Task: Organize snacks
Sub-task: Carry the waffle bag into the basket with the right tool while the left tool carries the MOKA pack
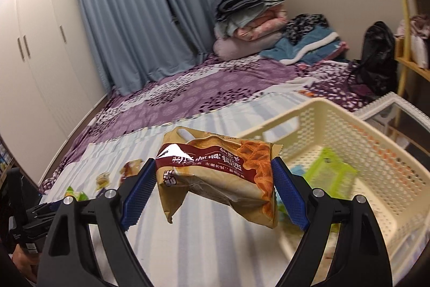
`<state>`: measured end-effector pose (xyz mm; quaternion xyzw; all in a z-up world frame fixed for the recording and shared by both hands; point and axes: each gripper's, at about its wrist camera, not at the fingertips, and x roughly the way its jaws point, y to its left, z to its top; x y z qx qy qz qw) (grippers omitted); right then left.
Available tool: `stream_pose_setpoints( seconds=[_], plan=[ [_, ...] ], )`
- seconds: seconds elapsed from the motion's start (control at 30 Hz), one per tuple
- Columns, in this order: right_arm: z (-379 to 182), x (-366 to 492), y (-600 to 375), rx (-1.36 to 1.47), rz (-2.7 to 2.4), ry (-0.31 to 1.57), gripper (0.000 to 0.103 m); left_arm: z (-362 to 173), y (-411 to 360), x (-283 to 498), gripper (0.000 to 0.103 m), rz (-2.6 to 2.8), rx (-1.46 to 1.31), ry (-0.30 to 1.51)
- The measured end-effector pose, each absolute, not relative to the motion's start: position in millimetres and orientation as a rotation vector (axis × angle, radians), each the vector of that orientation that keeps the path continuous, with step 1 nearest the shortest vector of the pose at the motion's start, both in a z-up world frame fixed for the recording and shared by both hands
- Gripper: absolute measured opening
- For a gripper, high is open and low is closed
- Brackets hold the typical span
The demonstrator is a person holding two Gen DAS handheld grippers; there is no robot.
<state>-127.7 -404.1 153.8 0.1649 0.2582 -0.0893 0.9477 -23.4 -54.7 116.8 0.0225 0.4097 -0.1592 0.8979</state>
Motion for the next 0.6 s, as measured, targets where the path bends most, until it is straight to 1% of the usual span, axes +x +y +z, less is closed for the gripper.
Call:
stream_pose_setpoints(
  seconds=[0.27,0.53,0.6],
  plan=[
    [137,-168,-455,0.374,-0.343,0.538,0.084,121,-73,-27,0.065,-0.36,0.072,0.841],
    [120,-192,-471,0.418,-0.416,0.564,0.085,123,-101,-31,0.065,-0.42,0.098,0.84],
    [118,-194,-474,0.428,-0.422,0.567,0.086,124,-108,-33,0.065,-0.435,0.105,0.837]
  ],
)
